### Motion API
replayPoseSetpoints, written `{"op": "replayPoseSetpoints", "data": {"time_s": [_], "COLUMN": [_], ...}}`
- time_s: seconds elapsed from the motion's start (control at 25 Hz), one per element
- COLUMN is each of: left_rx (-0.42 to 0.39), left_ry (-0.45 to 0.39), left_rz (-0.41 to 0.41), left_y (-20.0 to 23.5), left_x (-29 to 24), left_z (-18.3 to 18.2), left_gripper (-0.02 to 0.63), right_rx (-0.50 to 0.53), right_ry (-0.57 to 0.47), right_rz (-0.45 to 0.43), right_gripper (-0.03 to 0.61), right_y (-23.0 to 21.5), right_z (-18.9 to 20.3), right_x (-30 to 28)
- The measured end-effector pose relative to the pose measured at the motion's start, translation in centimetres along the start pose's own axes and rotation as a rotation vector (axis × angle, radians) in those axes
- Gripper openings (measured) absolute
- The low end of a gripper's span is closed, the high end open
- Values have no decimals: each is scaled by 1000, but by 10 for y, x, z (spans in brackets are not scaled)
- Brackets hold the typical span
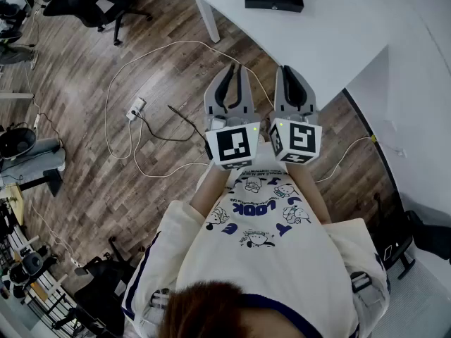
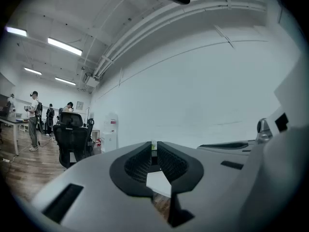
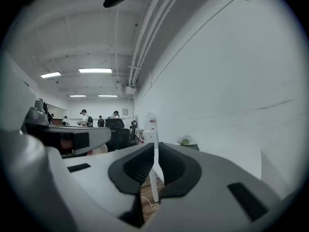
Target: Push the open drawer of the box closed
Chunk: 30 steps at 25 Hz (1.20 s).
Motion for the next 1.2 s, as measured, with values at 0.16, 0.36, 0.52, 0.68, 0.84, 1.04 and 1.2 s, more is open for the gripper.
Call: {"op": "replayPoseSetpoints", "data": {"time_s": [0.16,0.36,0.52,0.68,0.84,1.04,1.2], "left_rx": [-4,-6,-6,-10,-8,-4,4], "left_ry": [-1,4,15,15,28,43,54], "left_rz": [-3,-9,-17,-36,-45,-47,-37], "left_y": [-4,-6,-11,-13,-15,-8,-2], "left_x": [-1,-9,-19,-27,-34,-51,-72], "left_z": [-1,3,9,11,16,22,28], "left_gripper": [44,44,44,44,44,44,44], "right_rx": [-6,-7,-22,-39,-42,-51,-55], "right_ry": [-1,5,15,31,46,65,79], "right_rz": [-3,-23,-39,-55,-51,-50,-40], "right_gripper": [46,46,48,48,48,48,48], "right_y": [-4,-7,-14,-22,-31,-35,-40], "right_z": [-1,2,9,15,21,26,31], "right_x": [1,-7,-15,-22,-29,-49,-68]}}
Point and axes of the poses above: the fingertips, and each gripper's own axes: x backward along the fingers, y to its left, z out of its underside, the point moved 1 cm from there along x, backward along the fingers
